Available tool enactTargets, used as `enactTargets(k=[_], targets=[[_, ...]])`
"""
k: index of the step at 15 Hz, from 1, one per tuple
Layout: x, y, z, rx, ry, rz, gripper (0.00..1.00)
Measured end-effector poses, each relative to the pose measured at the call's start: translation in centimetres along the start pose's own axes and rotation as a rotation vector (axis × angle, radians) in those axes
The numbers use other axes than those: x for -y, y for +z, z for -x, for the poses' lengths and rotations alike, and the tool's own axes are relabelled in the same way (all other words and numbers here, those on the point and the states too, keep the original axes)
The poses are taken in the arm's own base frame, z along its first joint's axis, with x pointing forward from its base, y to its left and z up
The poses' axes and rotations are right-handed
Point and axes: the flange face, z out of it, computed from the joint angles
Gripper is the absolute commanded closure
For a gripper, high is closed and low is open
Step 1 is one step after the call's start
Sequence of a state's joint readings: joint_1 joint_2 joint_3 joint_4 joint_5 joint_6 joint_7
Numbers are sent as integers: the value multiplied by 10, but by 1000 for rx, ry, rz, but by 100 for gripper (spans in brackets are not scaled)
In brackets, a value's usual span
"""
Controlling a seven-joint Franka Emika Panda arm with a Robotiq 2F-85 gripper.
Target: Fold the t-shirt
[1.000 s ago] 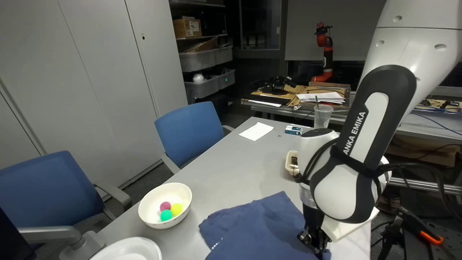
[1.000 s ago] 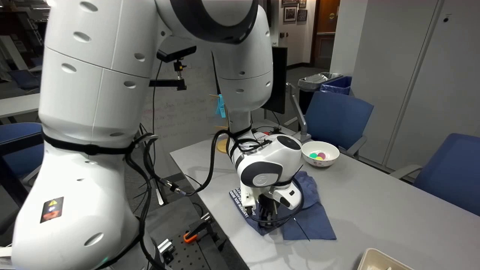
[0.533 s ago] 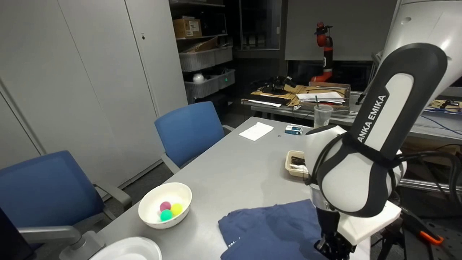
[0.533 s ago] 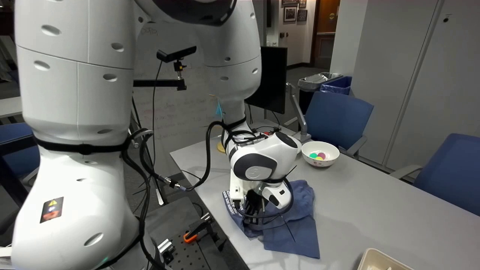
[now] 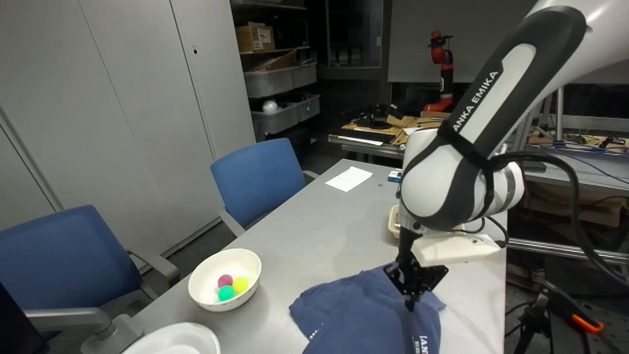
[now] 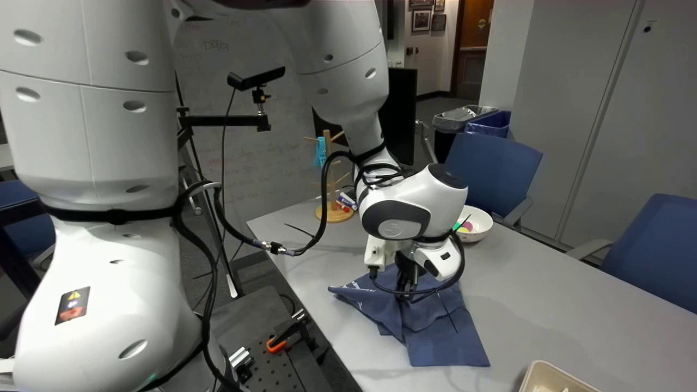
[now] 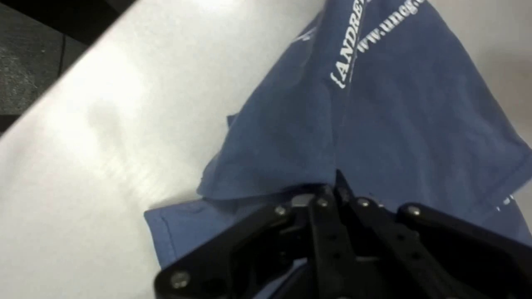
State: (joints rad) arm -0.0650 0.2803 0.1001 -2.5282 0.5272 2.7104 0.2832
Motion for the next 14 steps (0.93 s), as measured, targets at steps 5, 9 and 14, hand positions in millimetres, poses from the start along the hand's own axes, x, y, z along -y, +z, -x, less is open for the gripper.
enactTargets(k=[5,9,14], targets=[[20,-38,-34,-173,119,-142,99],[33,-64,-52,-357,168,-222,99],[53,-60,-67,-522,190,-260,99]])
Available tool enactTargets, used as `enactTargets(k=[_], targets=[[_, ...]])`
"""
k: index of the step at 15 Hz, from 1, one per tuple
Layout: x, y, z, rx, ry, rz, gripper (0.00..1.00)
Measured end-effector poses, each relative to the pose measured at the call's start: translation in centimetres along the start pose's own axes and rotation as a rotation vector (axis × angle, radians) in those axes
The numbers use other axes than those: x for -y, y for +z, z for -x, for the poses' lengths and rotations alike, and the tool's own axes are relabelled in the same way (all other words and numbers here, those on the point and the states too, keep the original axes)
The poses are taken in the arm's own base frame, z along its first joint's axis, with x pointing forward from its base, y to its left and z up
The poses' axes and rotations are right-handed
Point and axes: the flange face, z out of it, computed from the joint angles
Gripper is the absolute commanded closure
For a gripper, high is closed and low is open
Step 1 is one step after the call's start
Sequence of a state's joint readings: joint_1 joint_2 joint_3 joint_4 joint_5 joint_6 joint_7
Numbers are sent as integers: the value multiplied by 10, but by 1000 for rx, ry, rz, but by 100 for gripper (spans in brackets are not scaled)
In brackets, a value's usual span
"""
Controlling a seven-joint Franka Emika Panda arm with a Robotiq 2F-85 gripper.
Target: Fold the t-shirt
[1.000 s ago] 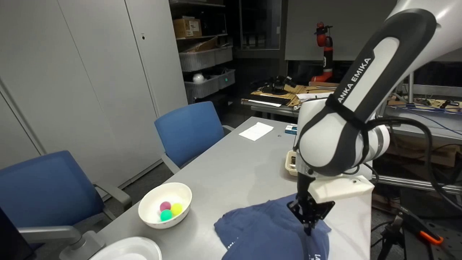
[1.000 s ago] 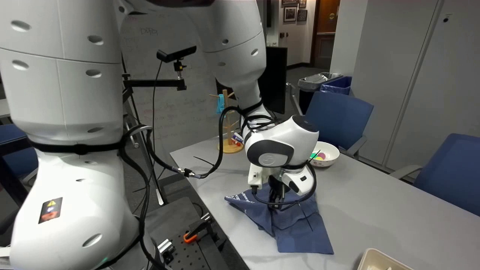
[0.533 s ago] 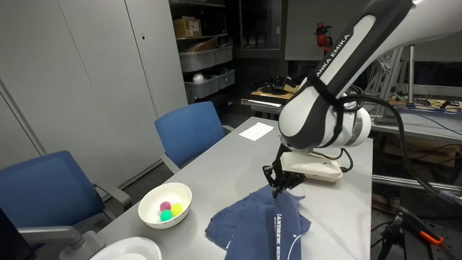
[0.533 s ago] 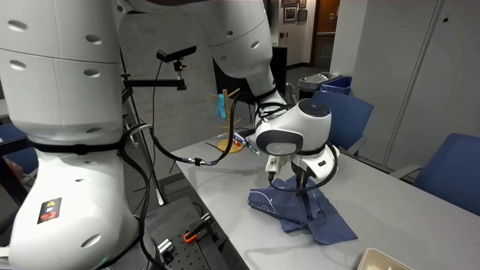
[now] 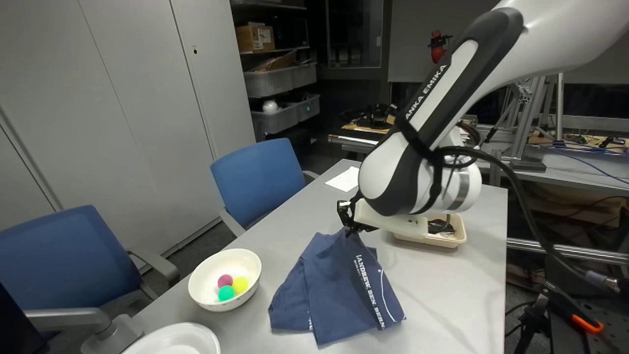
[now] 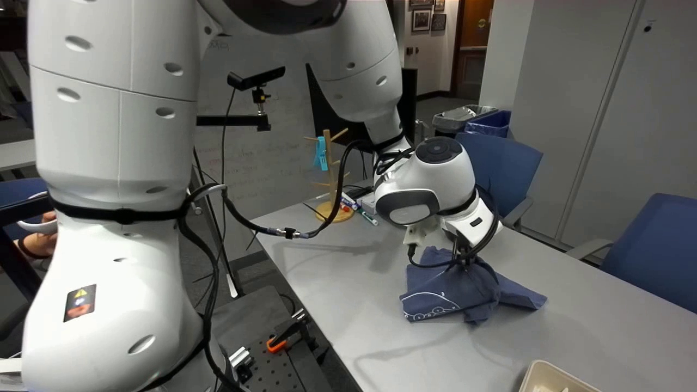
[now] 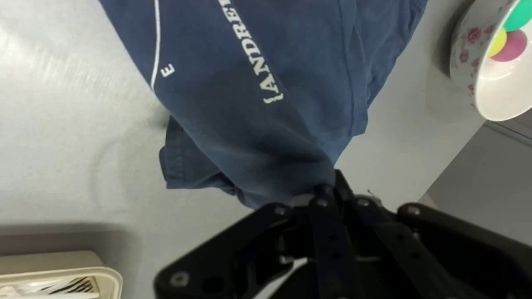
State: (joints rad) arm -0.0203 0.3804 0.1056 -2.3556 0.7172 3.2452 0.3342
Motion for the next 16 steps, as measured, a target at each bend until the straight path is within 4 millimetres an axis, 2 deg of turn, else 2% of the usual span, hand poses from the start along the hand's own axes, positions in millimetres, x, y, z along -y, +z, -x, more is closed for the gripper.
enactTargets(k=[4,5,6,7,10,12,15,16], targets=[[8,37,11,16,-15,19,99],[10,45,12,16,-26,22,71],[13,52,12,13,-42,25,70],[15,59,11,6,-55,31,64],[19,71,5,-55,-130,66,40],[21,72,5,-109,-200,99,25],[31,69,15,-154,-286,128,3],[36,66,18,-162,-309,134,0]])
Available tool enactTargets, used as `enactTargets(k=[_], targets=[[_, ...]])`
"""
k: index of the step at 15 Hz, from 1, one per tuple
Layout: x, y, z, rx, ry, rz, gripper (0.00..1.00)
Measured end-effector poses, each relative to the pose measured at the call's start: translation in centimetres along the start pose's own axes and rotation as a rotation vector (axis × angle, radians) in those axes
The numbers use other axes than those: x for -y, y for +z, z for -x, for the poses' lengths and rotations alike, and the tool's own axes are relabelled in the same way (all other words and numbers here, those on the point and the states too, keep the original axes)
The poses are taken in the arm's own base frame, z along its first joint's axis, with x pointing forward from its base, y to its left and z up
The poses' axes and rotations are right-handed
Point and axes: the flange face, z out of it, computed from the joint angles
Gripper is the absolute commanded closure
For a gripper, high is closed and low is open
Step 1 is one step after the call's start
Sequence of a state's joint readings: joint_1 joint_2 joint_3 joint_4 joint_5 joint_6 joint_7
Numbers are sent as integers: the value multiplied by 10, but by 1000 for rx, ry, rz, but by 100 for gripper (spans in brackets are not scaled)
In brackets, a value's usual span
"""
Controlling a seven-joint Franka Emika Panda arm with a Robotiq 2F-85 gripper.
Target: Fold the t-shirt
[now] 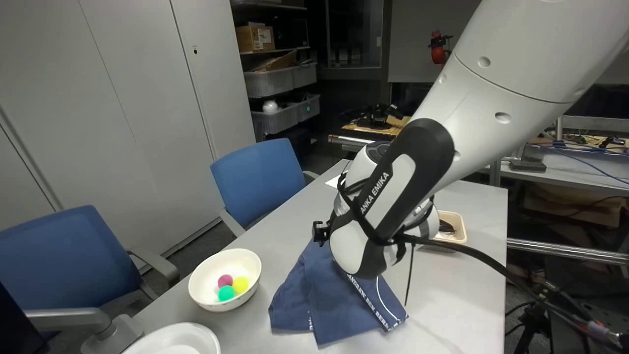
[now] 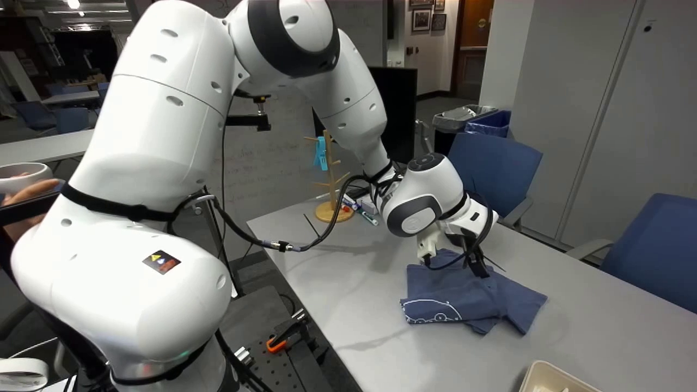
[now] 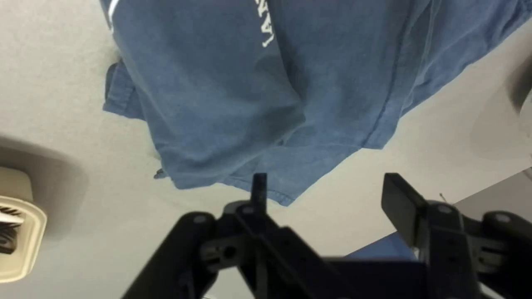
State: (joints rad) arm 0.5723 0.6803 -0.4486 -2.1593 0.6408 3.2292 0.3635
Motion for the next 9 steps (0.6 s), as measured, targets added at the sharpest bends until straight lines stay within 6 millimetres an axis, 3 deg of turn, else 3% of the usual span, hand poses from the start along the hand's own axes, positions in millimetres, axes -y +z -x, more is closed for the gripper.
enactTargets(k=[6,9], targets=[[22,-16,19,195,-126,63,0],[22,-27,21,330,-229,111,0]])
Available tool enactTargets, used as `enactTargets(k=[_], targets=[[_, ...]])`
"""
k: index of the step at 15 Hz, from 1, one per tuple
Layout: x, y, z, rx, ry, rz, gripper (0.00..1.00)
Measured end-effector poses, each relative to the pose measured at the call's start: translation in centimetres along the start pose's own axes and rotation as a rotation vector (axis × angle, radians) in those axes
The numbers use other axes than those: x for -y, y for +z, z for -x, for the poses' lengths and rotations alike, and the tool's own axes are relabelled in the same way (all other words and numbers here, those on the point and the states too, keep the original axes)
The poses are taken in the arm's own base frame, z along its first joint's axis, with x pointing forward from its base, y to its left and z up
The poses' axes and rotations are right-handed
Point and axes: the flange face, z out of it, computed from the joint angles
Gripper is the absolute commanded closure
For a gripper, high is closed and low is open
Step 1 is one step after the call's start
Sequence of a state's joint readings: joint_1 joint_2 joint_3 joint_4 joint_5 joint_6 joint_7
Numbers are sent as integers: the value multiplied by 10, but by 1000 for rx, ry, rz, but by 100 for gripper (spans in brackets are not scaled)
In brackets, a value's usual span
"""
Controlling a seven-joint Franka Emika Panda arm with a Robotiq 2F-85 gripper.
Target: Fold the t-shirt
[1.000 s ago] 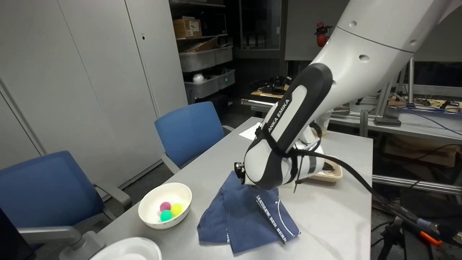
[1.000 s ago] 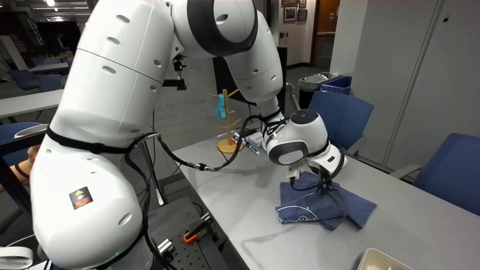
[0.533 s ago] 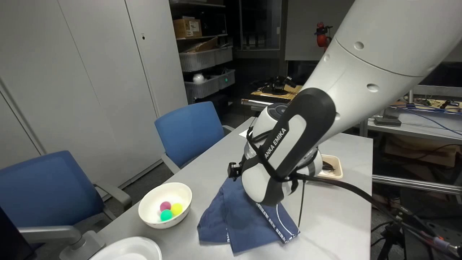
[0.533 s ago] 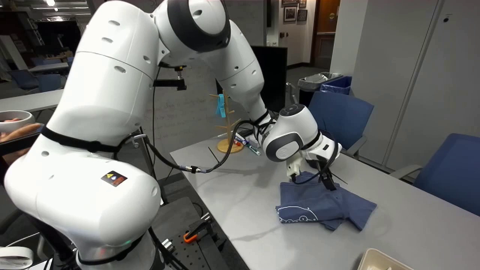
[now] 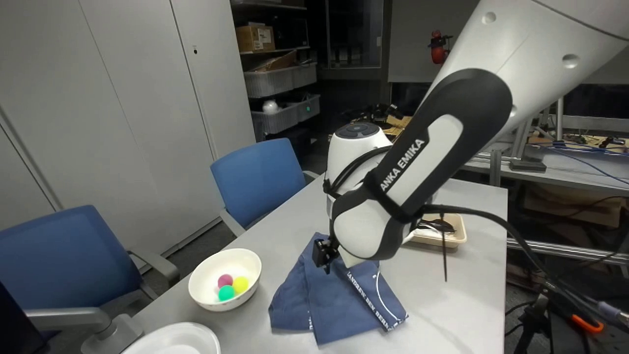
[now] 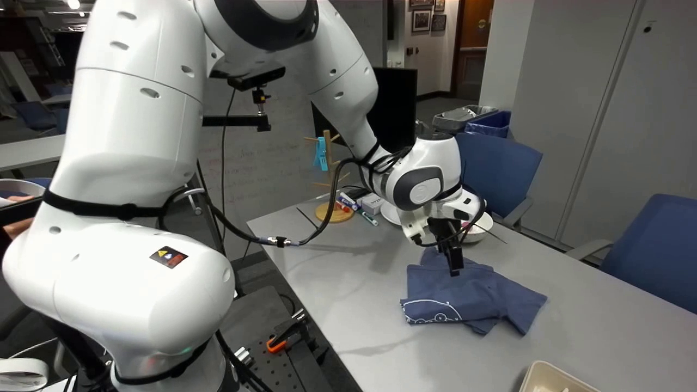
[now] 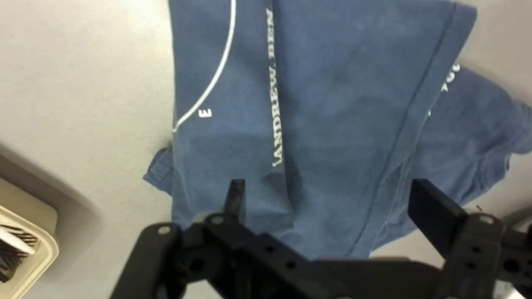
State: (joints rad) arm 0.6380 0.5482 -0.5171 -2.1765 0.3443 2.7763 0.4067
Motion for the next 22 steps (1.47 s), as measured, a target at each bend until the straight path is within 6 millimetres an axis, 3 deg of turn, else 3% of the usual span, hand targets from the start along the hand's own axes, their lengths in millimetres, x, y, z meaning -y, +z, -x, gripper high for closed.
enactTargets(k=[4,9,11,14,22], targets=[[-16,2,7,170,-66,46,0],[-23,23,20,261,-91,52,0],[-23,33,26,282,-96,54,4],[-25,48,34,298,-121,86,1],[-30,81,34,286,-197,185,23]])
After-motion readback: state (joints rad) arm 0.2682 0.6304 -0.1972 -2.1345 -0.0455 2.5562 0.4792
